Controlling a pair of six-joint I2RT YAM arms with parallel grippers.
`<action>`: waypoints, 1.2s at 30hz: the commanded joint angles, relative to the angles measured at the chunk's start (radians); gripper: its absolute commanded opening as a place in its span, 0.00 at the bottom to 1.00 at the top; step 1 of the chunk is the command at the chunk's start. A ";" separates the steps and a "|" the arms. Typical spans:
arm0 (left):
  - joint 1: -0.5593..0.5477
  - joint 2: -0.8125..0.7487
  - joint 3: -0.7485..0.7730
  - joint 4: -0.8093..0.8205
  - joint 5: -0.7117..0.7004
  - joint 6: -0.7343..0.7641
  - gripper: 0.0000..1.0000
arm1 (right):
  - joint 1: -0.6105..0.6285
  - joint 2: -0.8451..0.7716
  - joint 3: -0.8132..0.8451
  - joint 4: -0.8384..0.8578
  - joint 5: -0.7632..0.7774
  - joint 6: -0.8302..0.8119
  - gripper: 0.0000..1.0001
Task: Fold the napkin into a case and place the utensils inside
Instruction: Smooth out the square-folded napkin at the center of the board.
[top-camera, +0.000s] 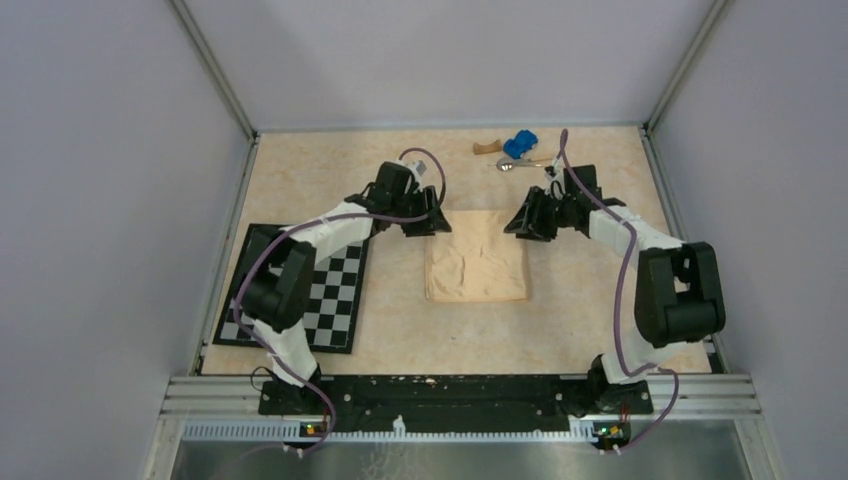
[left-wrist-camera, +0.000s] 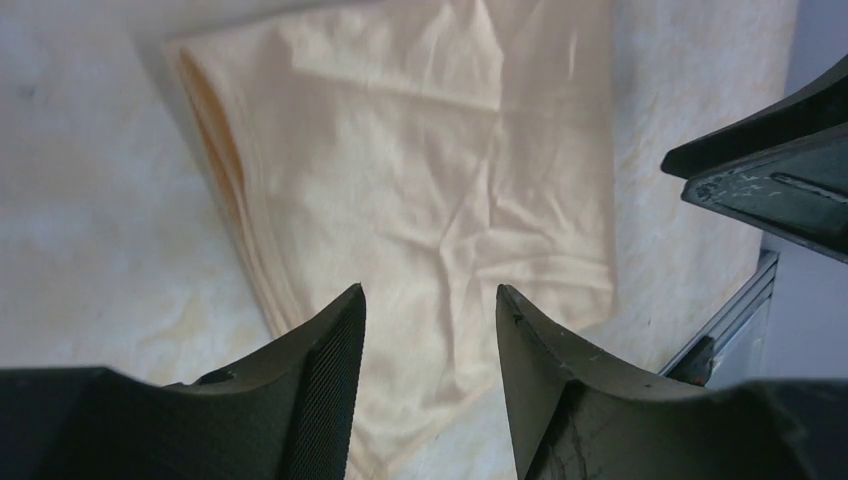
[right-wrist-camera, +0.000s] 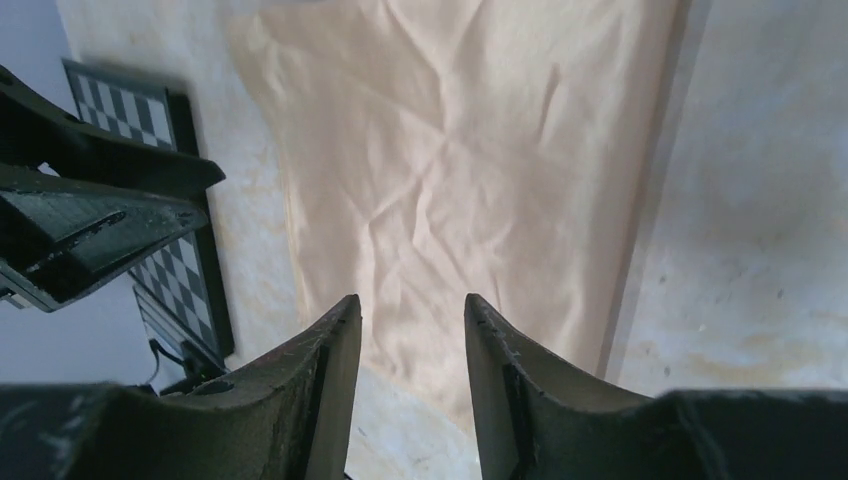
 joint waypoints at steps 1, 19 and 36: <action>0.016 0.152 0.173 0.064 0.094 -0.038 0.56 | -0.057 0.123 0.087 0.143 -0.077 0.071 0.43; 0.151 0.394 0.292 0.143 0.118 -0.033 0.56 | -0.137 0.523 0.350 0.282 -0.165 0.052 0.52; 0.089 0.265 0.319 0.142 0.140 -0.031 0.69 | -0.141 0.441 0.327 0.399 -0.280 0.175 0.55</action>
